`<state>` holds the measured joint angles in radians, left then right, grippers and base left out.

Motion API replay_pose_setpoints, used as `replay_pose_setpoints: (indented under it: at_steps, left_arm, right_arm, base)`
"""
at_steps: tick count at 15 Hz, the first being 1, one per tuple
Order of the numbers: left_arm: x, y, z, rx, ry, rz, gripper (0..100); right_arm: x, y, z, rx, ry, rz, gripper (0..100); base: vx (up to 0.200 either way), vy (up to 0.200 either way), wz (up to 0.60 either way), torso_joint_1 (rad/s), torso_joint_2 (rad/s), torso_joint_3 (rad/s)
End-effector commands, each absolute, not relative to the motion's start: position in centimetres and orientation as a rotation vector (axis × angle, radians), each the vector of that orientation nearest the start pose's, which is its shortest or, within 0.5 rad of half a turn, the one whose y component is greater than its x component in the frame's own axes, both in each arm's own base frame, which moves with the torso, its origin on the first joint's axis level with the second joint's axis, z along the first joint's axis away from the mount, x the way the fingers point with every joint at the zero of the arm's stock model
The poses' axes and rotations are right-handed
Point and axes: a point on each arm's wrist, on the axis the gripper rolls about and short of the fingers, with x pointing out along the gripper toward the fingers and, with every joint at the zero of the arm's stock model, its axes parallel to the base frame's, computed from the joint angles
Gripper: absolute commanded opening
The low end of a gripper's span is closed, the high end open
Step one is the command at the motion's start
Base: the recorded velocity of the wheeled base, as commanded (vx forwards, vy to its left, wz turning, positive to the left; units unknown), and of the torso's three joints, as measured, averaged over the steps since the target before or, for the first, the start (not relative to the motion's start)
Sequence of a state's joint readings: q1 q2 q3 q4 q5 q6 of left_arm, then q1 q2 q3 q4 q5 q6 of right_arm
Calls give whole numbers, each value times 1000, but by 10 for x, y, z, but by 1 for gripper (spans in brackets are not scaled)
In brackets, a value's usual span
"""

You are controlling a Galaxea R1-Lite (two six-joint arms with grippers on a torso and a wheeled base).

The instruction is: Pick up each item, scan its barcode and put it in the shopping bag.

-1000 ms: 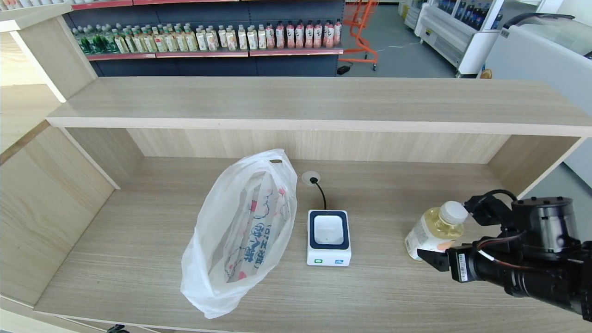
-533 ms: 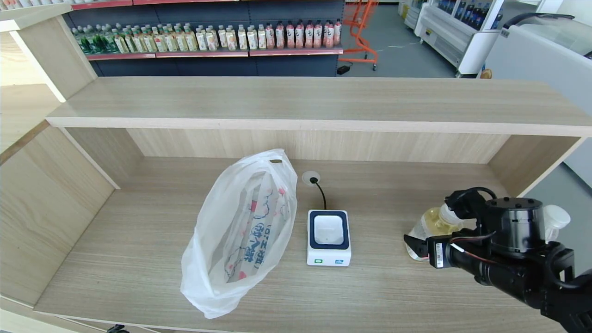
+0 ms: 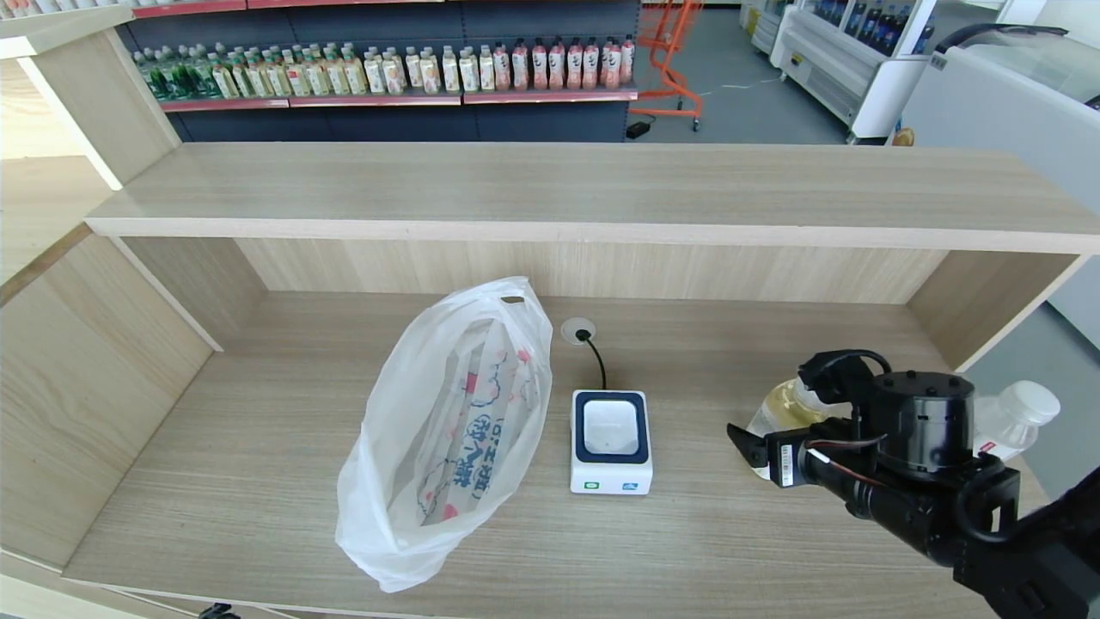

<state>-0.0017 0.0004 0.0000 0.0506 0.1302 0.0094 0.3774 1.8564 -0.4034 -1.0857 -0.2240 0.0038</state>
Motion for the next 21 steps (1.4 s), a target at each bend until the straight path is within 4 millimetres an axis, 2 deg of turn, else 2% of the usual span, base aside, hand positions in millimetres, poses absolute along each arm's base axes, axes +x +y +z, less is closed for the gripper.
replay_pose_setpoints:
  at_steps: [1,5,6,12,15,17,19,20,21]
  left_arm:
    - [-23,3,70,13,53,129,100]
    - [-23,3,70,13,51,129,100]
    - [-23,3,70,13,51,129,100]
    - [-23,3,70,13,51,129,100]
    - [-23,3,70,13,51,129,100]
    - [-23,3,70,13,51,129,100]
    - [-23,3,70,13,51,129,100]
    - [-23,3,70,13,53,129,100]
    - [-23,3,70,13,51,129,100]
  right_arm:
    - [262,99,77,-129,368,159,100]
    - [267,101,72,-151,344,163,100]
    - [269,99,70,-153,349,155,0]
    - [285,95,65,-230,280,139,0]
    - [290,97,78,-220,211,178,0]
    - [286,98,117,-163,88,274,0]
    - [261,96,163,-66,78,467,0]
    - [241,92,190,-11,123,581,0]
    - [226,88,208,49,164,667,0]
  base:
    - [0,0,0,0,0,0]
    - [0,0,0,0,0,0]
    - [0,0,0,0,0,0]
    - [0,0,0,0,0,0]
    - [0,0,0,0,0,0]
    - [0,0,0,0,0,0]
    - [0,0,0,0,0,0]
    - [0,0,0,0,0,0]
    - [0,0,0,0,0,0]
